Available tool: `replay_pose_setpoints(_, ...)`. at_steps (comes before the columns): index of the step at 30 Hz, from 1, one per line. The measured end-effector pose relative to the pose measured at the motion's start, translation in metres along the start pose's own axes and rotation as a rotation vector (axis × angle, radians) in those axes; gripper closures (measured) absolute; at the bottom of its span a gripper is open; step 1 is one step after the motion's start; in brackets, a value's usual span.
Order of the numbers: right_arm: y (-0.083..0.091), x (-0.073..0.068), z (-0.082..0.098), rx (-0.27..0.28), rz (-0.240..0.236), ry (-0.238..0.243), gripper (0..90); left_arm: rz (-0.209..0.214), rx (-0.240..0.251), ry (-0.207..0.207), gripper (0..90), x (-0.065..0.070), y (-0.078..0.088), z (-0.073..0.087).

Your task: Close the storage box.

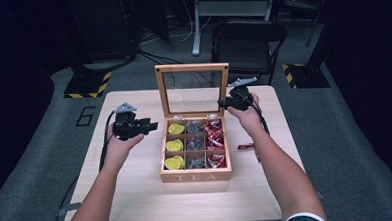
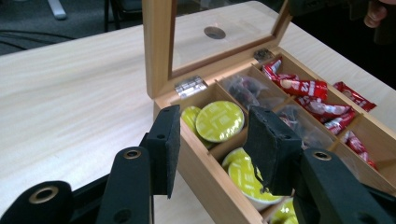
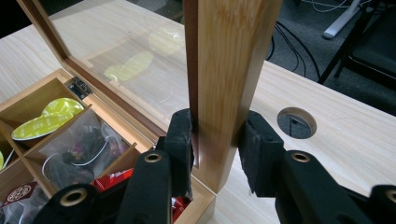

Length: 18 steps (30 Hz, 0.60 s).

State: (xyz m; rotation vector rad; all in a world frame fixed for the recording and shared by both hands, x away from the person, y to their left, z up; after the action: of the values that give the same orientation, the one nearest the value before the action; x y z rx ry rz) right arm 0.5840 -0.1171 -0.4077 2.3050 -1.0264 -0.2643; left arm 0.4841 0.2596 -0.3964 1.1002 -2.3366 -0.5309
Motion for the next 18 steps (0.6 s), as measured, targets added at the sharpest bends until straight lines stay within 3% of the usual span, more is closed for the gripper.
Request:
replay_pose_setpoints(6, 0.002, -0.003, 0.002, 0.007, 0.005, 0.014, 65.8, -0.012, -0.016, -0.024, 54.7, -0.003, -0.006, -0.017)
replay_pose_setpoints(8, 0.002, -0.003, 0.002, 0.010, 0.009, 0.022, 65.8, -0.017, -0.001, -0.027, 54.6, -0.003, -0.009, -0.023)
replay_pose_setpoints(18, 0.003, -0.004, 0.004, 0.016, 0.011, 0.028, 65.8, -0.016, 0.000, -0.019, 54.6, -0.004, -0.019, -0.046)
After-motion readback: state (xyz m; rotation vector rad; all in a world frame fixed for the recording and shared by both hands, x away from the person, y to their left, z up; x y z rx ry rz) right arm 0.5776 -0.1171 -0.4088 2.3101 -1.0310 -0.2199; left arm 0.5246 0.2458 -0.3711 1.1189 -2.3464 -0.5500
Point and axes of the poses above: each handheld gripper's, and its own axes: y roughly backward along the jaws, z roughly out of its underside, x roughly to its right, the point moved 1 cm from there along -y, roughly forward along the jaws, and after that the axes turned 7 degrees about y, right-handed, at the moved point
